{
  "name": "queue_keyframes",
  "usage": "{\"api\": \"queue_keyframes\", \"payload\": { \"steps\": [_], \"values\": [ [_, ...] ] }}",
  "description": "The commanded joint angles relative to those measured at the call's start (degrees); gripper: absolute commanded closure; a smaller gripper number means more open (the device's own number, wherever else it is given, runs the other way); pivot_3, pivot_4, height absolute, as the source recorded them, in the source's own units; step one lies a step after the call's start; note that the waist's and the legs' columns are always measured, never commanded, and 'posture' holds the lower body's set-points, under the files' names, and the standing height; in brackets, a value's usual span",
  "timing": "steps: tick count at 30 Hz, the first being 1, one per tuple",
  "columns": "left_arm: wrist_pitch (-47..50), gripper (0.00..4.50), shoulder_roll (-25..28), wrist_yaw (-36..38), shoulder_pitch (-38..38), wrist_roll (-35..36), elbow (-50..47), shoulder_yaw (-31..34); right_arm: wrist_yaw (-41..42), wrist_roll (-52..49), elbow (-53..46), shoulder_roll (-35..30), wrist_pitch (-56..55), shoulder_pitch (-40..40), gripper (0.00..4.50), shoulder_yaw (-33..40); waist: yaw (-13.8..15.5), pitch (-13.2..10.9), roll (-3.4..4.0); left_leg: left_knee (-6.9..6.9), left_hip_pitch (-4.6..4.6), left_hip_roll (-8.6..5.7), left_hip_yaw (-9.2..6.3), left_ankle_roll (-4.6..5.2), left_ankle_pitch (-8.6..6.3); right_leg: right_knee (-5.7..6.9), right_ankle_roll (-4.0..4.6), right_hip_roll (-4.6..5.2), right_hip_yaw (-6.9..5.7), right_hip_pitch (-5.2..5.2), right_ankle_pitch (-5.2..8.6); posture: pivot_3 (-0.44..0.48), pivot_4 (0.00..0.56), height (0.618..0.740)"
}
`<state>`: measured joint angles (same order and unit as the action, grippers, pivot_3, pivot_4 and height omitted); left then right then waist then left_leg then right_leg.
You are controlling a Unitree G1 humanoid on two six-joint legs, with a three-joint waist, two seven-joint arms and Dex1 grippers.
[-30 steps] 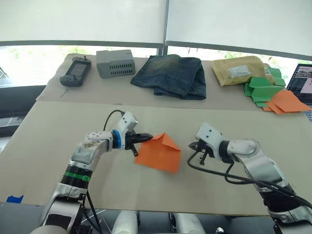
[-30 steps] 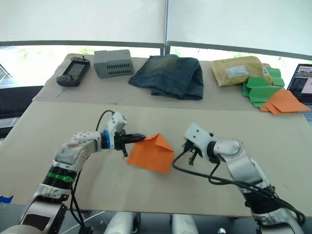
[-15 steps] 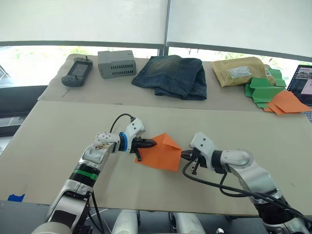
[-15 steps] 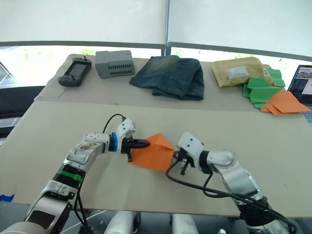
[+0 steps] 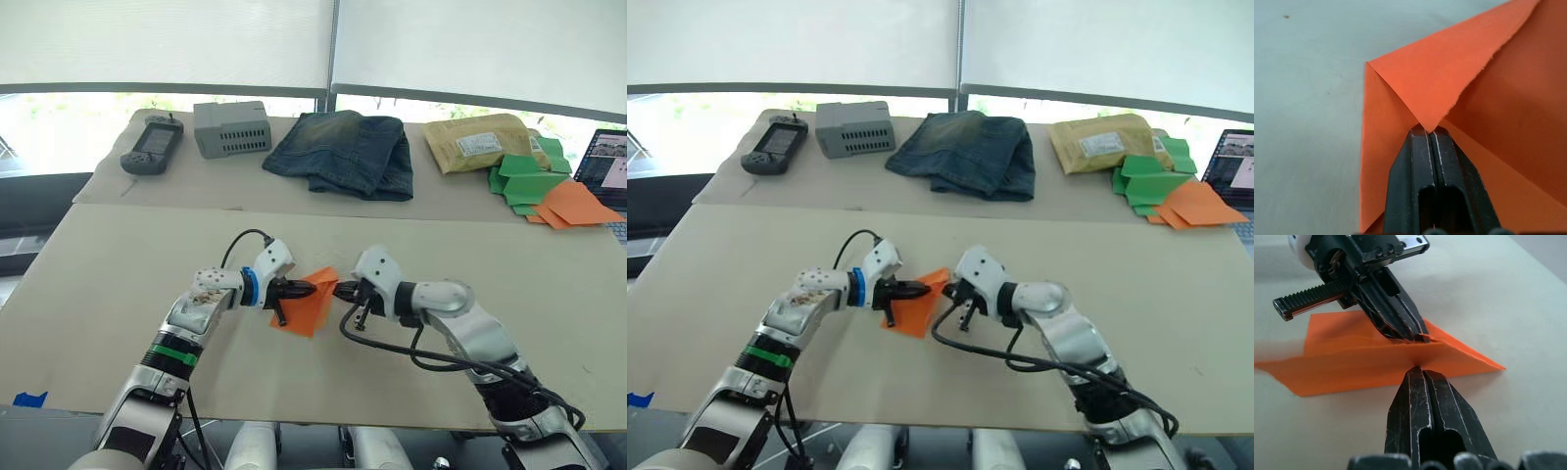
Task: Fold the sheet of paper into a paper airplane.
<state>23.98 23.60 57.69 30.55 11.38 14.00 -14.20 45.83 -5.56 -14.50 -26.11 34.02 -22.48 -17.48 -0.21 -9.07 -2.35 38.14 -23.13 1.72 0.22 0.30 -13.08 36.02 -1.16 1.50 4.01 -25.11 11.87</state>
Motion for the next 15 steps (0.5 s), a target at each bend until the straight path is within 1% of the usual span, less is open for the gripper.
{"api": "queue_keyframes", "payload": {
  "steps": [1,3,8,10,12,15],
  "values": [
    [-0.41,4.45,-0.92,-0.54,-0.31,-0.99,-1.02,-1.03,-0.55,0.77,1.22,-0.07,-2.06,-1.39,4.50,-0.18,0.00,0.00,0.00,0.01,0.00,0.00,0.00,0.00,0.00,0.00,0.00,0.00,0.00,0.00,0.00,0.000,0.150,0.728],
    [-0.34,4.45,-0.59,-0.50,-0.45,-1.11,-1.19,-0.80,-0.79,0.98,1.74,-0.19,-2.13,-1.04,4.50,-0.22,0.02,0.00,0.00,0.05,-0.01,-0.01,0.00,0.00,0.00,0.01,0.00,0.01,0.00,0.01,0.00,0.000,0.150,0.728],
    [0.13,4.45,2.65,-0.12,-2.10,-1.39,-2.21,0.58,-1.22,1.48,2.55,-0.84,-2.04,-0.38,4.50,0.04,-0.55,0.00,0.01,0.06,0.00,0.02,0.00,0.00,0.00,0.04,0.00,-0.01,0.00,0.01,0.00,0.000,0.150,0.728],
    [0.01,4.45,2.85,-1.51,-1.62,-0.79,-1.32,2.51,-1.45,1.51,3.06,-0.72,-2.16,-0.35,4.50,0.18,-0.70,0.01,0.01,0.06,0.03,0.03,-0.01,0.00,0.00,0.06,0.01,-0.03,0.00,0.01,0.00,0.000,0.150,0.728],
    [-0.48,4.45,2.82,-2.23,-0.97,-0.74,-0.44,3.56,-1.40,1.63,3.43,-0.57,-2.32,-0.46,4.50,0.17,-0.80,0.01,0.01,0.06,0.05,0.05,0.00,0.00,0.00,0.09,0.01,-0.06,0.00,0.01,0.00,0.000,0.150,0.728],
    [1.65,4.45,-0.15,-5.36,1.32,1.98,1.03,7.26,-1.29,1.77,3.70,-0.26,-2.33,-0.74,4.50,0.09,-0.78,0.00,0.01,0.06,0.07,0.07,-0.01,0.00,0.00,0.12,0.01,-0.08,0.01,0.00,-0.01,0.000,0.150,0.728]
  ]
}}
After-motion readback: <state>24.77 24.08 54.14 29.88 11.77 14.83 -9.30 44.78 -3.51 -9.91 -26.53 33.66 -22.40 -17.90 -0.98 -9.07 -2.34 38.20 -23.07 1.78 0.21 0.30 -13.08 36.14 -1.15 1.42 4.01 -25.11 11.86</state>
